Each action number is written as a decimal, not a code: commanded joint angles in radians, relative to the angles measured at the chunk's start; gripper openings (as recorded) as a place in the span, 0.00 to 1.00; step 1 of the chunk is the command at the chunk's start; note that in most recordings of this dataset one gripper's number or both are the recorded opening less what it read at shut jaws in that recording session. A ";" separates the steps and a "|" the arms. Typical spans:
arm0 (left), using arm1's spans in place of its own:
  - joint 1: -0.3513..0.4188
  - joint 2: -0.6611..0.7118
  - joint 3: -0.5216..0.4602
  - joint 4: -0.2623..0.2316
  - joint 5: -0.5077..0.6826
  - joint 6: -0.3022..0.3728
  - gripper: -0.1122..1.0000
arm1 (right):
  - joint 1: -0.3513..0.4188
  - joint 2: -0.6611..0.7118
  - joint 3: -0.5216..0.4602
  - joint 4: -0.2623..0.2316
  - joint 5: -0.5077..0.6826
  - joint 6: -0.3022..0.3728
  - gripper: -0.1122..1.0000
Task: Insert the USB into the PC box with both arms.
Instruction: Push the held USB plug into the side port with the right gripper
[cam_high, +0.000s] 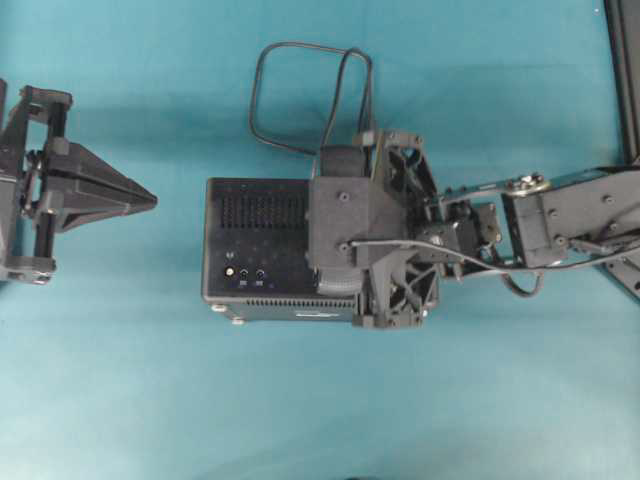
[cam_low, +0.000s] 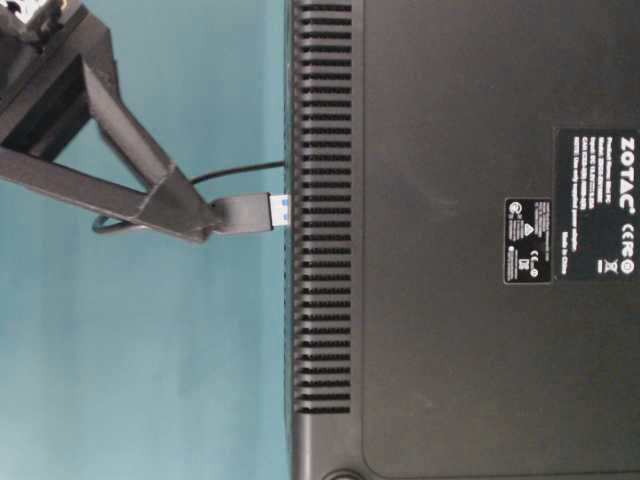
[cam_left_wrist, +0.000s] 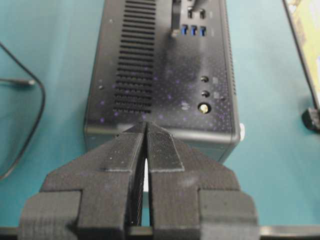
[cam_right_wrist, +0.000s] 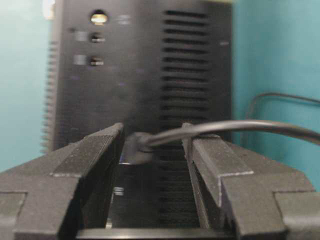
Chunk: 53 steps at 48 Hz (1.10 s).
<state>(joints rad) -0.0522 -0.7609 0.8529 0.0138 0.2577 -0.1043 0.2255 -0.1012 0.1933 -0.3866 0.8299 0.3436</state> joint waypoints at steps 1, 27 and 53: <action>-0.003 -0.003 -0.020 0.002 -0.009 -0.002 0.10 | 0.005 -0.037 -0.028 -0.012 0.000 0.012 0.61; -0.002 0.000 -0.015 0.002 -0.009 -0.002 0.10 | 0.011 -0.043 0.021 0.015 -0.074 0.023 0.27; -0.002 -0.002 -0.011 0.003 -0.009 -0.005 0.10 | 0.014 -0.054 0.101 0.003 -0.104 0.135 0.18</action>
<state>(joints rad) -0.0537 -0.7639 0.8544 0.0138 0.2577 -0.1074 0.2393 -0.1503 0.2930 -0.3758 0.7210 0.4663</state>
